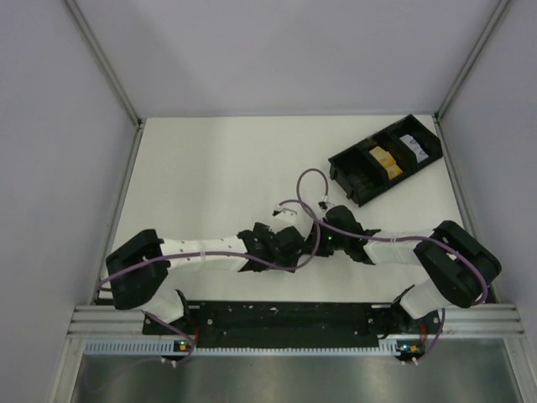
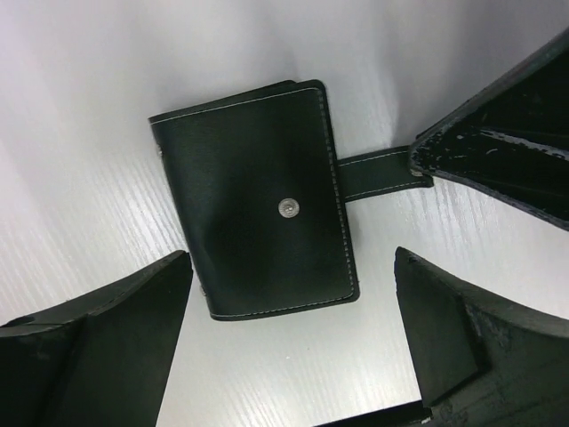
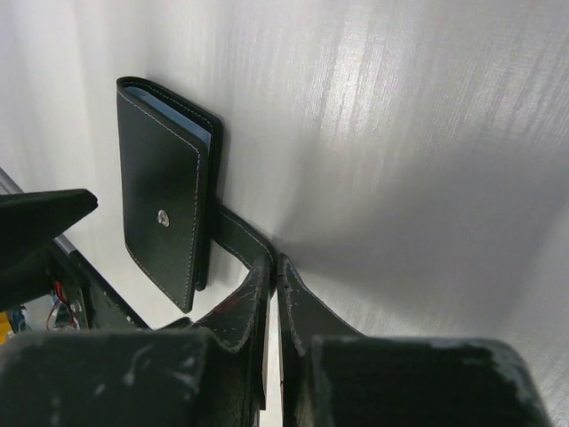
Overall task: Take the credit cards out of the card holder
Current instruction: Open the card holder at the center of the board.
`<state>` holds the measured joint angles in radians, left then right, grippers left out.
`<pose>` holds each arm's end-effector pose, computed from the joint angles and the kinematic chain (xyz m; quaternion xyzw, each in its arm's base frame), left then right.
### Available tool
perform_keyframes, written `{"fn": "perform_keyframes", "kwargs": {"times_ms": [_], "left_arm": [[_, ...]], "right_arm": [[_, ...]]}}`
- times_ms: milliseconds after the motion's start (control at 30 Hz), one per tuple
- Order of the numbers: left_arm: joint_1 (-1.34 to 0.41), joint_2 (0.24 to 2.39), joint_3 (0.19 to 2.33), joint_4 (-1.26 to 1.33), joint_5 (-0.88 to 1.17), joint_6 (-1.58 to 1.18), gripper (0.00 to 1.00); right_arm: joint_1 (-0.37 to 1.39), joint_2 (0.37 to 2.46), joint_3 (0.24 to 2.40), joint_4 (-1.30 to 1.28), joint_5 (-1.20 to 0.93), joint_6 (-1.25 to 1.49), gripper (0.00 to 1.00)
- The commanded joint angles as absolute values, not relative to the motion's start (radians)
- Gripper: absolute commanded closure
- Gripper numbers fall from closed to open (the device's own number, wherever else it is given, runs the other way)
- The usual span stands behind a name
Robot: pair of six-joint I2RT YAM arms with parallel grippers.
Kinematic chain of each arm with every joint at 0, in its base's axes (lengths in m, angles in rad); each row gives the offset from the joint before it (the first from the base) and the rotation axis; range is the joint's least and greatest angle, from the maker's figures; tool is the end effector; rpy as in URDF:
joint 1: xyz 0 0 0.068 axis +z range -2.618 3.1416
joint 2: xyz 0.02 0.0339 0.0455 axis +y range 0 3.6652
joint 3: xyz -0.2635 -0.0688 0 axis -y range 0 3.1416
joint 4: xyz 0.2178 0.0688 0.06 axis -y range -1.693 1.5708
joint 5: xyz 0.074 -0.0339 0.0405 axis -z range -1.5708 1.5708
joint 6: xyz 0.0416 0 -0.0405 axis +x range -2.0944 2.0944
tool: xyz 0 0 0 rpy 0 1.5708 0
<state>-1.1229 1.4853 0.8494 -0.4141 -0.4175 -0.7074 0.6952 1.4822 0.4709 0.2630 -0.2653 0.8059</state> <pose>0.1296 -0.2307 0.1978 0.1428 0.9360 -0.0776 0.3123 0.1825 0.1665 0.1456 -0.0025 0.9101 0.3589 0.2071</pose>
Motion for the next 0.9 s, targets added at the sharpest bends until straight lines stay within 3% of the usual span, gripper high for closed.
{"fn": "perform_keyframes", "kwargs": {"times_ms": [0,400,667,867], "left_arm": [[-1.196,1.594,0.978,-0.584,-0.589,-0.713,0.01],[-1.256,1.758,1.094,-0.761,-0.739,-0.761,0.07],[-1.258,1.675,1.057,-0.753,-0.773,-0.781,0.32],[-1.241,1.605,1.043,-0.742,-0.802,-0.772,0.41]], "right_arm": [[0.684,1.482,0.465,0.318,-0.288,0.813,1.00],[0.684,1.480,0.459,0.327,-0.302,0.810,1.00],[0.681,1.473,0.457,0.310,-0.298,0.798,1.00],[0.681,1.473,0.468,0.276,-0.295,0.770,1.00]]}}
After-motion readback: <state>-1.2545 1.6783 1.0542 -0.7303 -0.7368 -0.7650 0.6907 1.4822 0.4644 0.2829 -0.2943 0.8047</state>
